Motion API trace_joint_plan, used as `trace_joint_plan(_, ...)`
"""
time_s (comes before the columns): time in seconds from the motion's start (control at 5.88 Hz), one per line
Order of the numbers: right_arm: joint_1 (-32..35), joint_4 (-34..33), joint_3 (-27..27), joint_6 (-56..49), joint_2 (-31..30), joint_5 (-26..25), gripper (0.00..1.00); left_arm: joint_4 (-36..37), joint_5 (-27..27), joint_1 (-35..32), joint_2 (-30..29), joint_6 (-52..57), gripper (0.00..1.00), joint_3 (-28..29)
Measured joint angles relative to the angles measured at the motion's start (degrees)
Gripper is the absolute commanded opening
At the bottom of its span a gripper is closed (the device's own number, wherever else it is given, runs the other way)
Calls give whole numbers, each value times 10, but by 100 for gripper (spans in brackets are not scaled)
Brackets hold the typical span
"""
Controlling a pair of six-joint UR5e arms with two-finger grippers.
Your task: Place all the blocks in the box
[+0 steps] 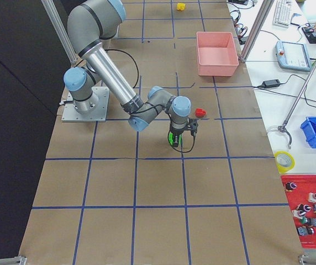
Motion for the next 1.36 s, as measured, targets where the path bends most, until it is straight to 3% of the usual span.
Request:
trace_joint_plan(0.17, 0, 1, -1, 3, -3, -5, 6, -63, 4, -59, -22, -26, 36, 86)
trace_joint_plan(0.51, 1, 20, -13, 6, -36, -27, 6, -91, 28, -210, -93, -124, 37, 208)
trace_joint_plan(1.02, 18, 190, -104, 45, -115, -29, 6, -91, 45, -395, -222, -269, 38, 347)
trace_joint_plan(1.19, 49, 209, -136, 117, -121, -24, 7, -85, 53, -424, -263, -301, 46, 374)
trace_joint_plan(1.36, 86, 214, -164, 200, -122, -14, 7, -63, 55, -437, -297, -326, 80, 384)
